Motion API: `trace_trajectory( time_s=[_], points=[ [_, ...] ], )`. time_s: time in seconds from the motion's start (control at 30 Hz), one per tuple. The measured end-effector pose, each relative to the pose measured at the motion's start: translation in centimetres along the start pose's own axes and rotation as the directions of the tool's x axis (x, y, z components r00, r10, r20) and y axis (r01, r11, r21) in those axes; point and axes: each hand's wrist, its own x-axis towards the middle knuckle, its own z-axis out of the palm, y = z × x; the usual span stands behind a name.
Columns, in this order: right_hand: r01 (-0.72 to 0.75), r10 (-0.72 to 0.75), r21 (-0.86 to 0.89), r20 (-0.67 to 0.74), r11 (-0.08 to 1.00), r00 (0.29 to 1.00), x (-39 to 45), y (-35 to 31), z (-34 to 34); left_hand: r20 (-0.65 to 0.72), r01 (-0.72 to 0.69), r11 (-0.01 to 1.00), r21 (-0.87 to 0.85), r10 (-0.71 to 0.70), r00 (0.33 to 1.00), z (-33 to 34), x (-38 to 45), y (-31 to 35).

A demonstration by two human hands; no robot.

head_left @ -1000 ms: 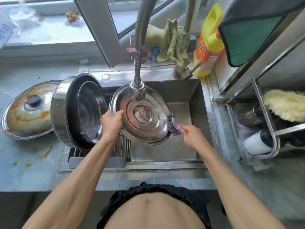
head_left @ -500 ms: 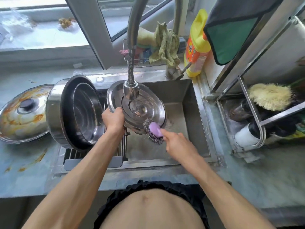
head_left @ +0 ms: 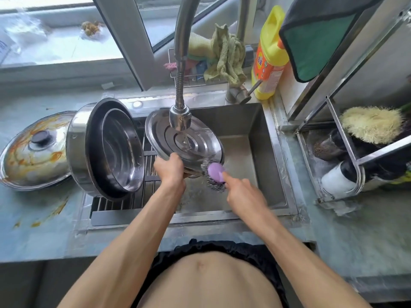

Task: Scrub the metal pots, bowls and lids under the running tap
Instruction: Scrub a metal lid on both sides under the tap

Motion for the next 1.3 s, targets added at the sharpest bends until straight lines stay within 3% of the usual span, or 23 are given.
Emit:
trace_trajectory(
  time_s=[0.1, 0.2, 0.27, 0.37, 0.43, 0.6, 0.7, 0.77, 0.93, 1.17, 1.3],
  points=[
    [0.039, -0.038, 0.06, -0.015, 0.997, 0.999, 0.0, 0.2, 0.4, 0.054, 0.083, 0.996, 0.014, -0.084, 0.995, -0.2, -0.1, -0.4],
    [-0.156, 0.159, 0.289, 0.012, 0.945, 0.987, 0.9, 3.4, 0.0, 0.15, 0.202, 0.979, 0.037, -0.206, 0.967, -1.3, 0.0, -0.6],
    [-0.21, 0.242, 0.414, -0.027, 0.886, 0.97, 0.9, 4.8, 0.0, 0.182, 0.264, 0.964, 0.043, -0.267, 0.946, -2.2, 0.4, -0.8],
    [-0.299, 0.442, 0.677, -0.043, 0.672, 0.896, 1.2, 5.6, 0.4, 0.262, 0.355, 0.933, 0.05, -0.355, 0.897, -3.3, 1.2, -1.6],
    [-0.345, 0.529, 0.793, 0.034, 0.502, 0.848, 2.0, 5.7, 0.7, 0.312, 0.412, 0.908, 0.078, -0.415, 0.855, -3.6, 1.3, -2.0],
    [-0.275, 0.558, 0.951, 0.152, 0.143, 0.815, 4.8, 4.6, 0.7, 0.388, 0.464, 0.878, 0.117, -0.471, 0.792, -4.0, 1.1, -1.9],
    [-0.237, 0.55, 0.969, 0.163, 0.066, 0.819, 6.0, 4.1, 0.0, 0.417, 0.462, 0.871, 0.165, -0.486, 0.768, -4.5, 1.9, -1.8],
    [-0.244, 0.562, 0.967, 0.161, 0.076, 0.811, 6.6, 4.3, -0.6, 0.446, 0.401, 0.891, 0.212, -0.454, 0.771, -4.6, 2.4, -1.1],
    [-0.276, 0.519, 0.959, 0.204, 0.063, 0.83, 8.0, 5.3, -1.1, 0.427, 0.108, 0.958, 0.267, -0.218, 0.878, -5.0, 4.2, 1.6],
    [-0.318, 0.502, 0.946, 0.248, 0.058, 0.828, 10.8, 5.3, 1.5, 0.454, -0.097, 0.963, 0.252, -0.028, 0.891, -4.6, 2.8, 4.2],
    [-0.356, 0.363, 0.934, 0.343, -0.034, 0.866, 10.7, 4.8, 1.9, 0.404, -0.213, 0.898, 0.384, 0.044, 0.914, -5.4, 3.5, 4.4]
  ],
)
